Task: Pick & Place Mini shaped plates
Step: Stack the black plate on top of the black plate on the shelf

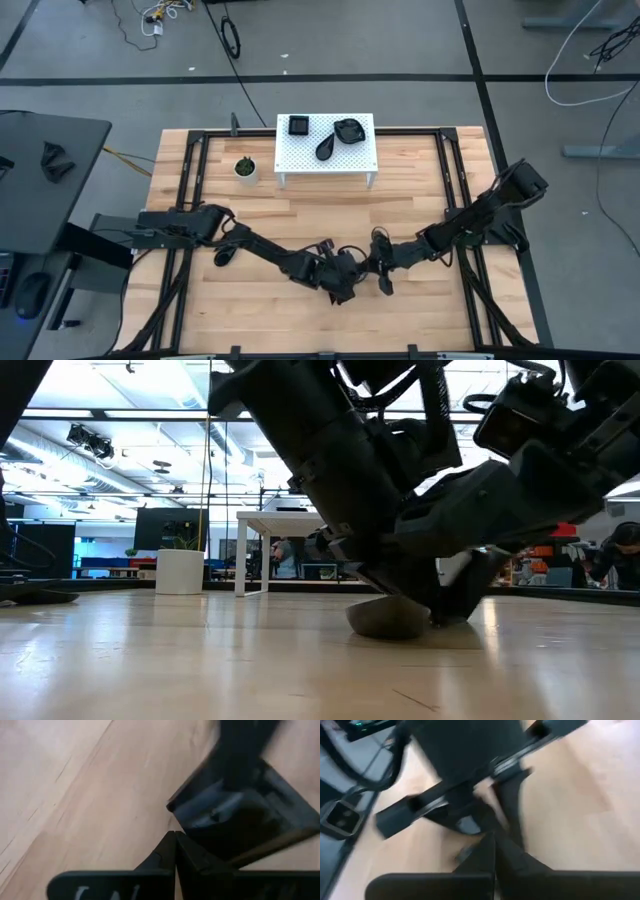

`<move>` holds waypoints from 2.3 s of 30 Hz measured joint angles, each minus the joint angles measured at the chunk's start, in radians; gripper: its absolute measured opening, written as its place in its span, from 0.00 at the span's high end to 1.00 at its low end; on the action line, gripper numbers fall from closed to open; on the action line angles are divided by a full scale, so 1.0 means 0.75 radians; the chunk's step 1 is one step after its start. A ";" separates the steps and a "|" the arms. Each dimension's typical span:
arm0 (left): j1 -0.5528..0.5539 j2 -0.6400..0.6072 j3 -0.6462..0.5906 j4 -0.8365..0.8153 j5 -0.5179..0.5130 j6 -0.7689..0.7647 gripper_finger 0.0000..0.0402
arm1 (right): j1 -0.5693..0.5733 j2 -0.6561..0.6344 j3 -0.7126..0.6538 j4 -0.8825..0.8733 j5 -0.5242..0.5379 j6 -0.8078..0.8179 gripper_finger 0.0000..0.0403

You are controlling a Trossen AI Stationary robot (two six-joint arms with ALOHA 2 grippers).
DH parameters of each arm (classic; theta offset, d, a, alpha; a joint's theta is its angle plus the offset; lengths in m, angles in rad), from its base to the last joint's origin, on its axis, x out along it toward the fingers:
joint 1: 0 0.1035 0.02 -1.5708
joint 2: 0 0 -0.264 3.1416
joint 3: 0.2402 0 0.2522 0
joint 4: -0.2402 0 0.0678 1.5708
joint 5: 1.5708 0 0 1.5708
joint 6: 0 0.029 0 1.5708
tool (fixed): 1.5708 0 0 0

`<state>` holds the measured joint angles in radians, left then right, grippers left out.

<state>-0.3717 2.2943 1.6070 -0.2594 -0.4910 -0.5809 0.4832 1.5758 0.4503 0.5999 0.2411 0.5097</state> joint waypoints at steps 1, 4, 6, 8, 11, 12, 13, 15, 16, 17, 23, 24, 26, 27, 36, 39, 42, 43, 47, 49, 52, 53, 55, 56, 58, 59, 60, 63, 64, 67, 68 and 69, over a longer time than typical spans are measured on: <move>0.000 0.001 0.000 0.024 0.007 0.023 0.99 | -0.001 -0.008 0.000 -0.011 0.021 -0.008 1.00; -0.001 0.003 -0.001 0.092 0.017 0.085 0.99 | -0.014 -0.012 0.000 -0.028 0.042 -0.020 1.00; -0.002 0.003 -0.001 0.109 0.013 0.100 0.99 | -0.025 -0.010 0.000 -0.049 0.066 -0.018 1.00; -0.002 0.003 -0.001 0.105 0.018 0.099 0.99 | -0.028 -0.009 -0.001 -0.070 0.089 -0.025 1.00; -0.001 0.003 -0.001 0.100 0.028 0.092 0.99 | -0.019 -0.024 -0.001 -0.113 0.038 -0.050 1.00; -0.001 0.003 -0.001 0.098 0.028 0.092 0.99 | -0.011 -0.041 -0.001 -0.145 0.000 -0.054 1.00; -0.001 0.003 -0.001 0.095 0.028 0.092 0.99 | -0.001 -0.059 -0.002 -0.177 -0.045 -0.056 1.00; -0.001 0.003 -0.001 0.089 0.039 0.092 0.99 | 0.025 -0.093 -0.002 -0.262 -0.174 -0.066 1.00; -0.001 0.002 0.000 0.088 0.057 0.091 0.99 | 0.040 -0.101 -0.002 -0.296 -0.259 -0.087 1.00; 0.001 0.002 0.000 0.088 0.073 0.087 0.99 | 0.054 -0.102 -0.002 -0.316 -0.350 -0.115 1.00; 0.022 0.000 0.002 0.099 0.129 0.082 0.99 | 0.070 -0.022 -0.003 -0.339 -0.480 -0.278 1.00; 0.025 -0.001 0.002 0.099 0.129 0.081 0.99 | 0.055 -0.004 -0.003 -0.332 -0.462 -0.292 1.00; 0.031 -0.002 0.002 0.098 0.131 0.082 0.99 | 0.028 0.033 -0.003 -0.316 -0.448 -0.318 1.00; 0.031 -0.003 0.002 0.099 0.140 0.082 0.99 | 0.016 0.048 -0.004 -0.296 -0.449 -0.333 1.00; 0.039 -0.006 0.002 0.084 0.178 0.090 0.99 | -0.007 0.033 -0.005 -0.191 -0.298 -0.438 1.00; 0.041 -0.006 0.002 0.083 0.174 0.090 0.99 | -0.007 0.017 -0.005 -0.188 -0.249 -0.453 1.00; 0.041 -0.006 0.002 0.083 0.173 0.091 0.99 | -0.007 0.017 -0.005 -0.169 -0.230 -0.457 1.00; 0.041 -0.006 0.002 0.083 0.173 0.092 0.99 | -0.007 0.017 -0.005 -0.168 -0.228 -0.456 1.00; 0.040 -0.006 0.002 0.084 0.174 0.093 0.99 | -0.005 0.001 -0.005 -0.163 -0.216 -0.456 1.00; 0.039 -0.006 0.002 0.087 0.188 0.094 0.99 | -0.005 -0.017 -0.005 -0.162 -0.215 -0.447 1.00; 0.039 -0.006 0.002 0.095 0.228 0.094 0.99 | -0.006 -0.065 -0.002 -0.159 -0.185 -0.447 1.00; 0.038 -0.006 0.002 0.104 0.249 0.094 0.99 | -0.008 -0.083 -0.001 -0.161 -0.156 -0.447 1.00; 0.034 -0.006 0.002 0.135 0.277 0.096 0.99 | -0.010 -0.111 -0.002 -0.198 -0.090 -0.447 1.00; 0.033 -0.006 0.004 0.156 0.288 0.106 0.99 | -0.011 -0.124 -0.003 -0.214 -0.059 -0.447 1.00; 0.029 -0.006 0.004 0.194 0.313 0.137 0.99 | -0.018 -0.140 -0.003 -0.221 -0.029 -0.447 1.00; 0.027 -0.006 0.004 0.201 0.311 0.142 0.99 | -0.025 -0.140 -0.003 -0.228 -0.031 -0.446 1.00; 0.026 -0.006 0.004 0.198 0.304 0.142 0.99 | -0.033 -0.139 -0.003 -0.240 -0.031 -0.444 1.00; 0.027 -0.006 0.004 0.187 0.294 0.142 0.99 | -0.045 -0.126 -0.003 -0.232 -0.030 -0.439 1.00; 0.028 -0.006 0.004 0.187 0.291 0.139 0.99 | -0.044 -0.126 -0.003 -0.242 -0.027 -0.439 1.00; 0.028 -0.006 0.004 0.177 0.272 0.131 0.99 | -0.044 -0.126 -0.003 -0.244 -0.012 -0.439 1.00; 0.028 -0.006 0.004 0.176 0.271 0.129 0.99 | -0.044 -0.127 -0.003 -0.252 -0.011 -0.438 1.00; 0.028 -0.006 0.004 0.176 0.270 0.127 0.99 | -0.044 -0.134 -0.003 -0.274 -0.011 -0.438 1.00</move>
<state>-0.3508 2.2894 1.6096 -0.1277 -0.2886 -0.4855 0.4503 1.4750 0.4480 0.3945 0.2332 0.1813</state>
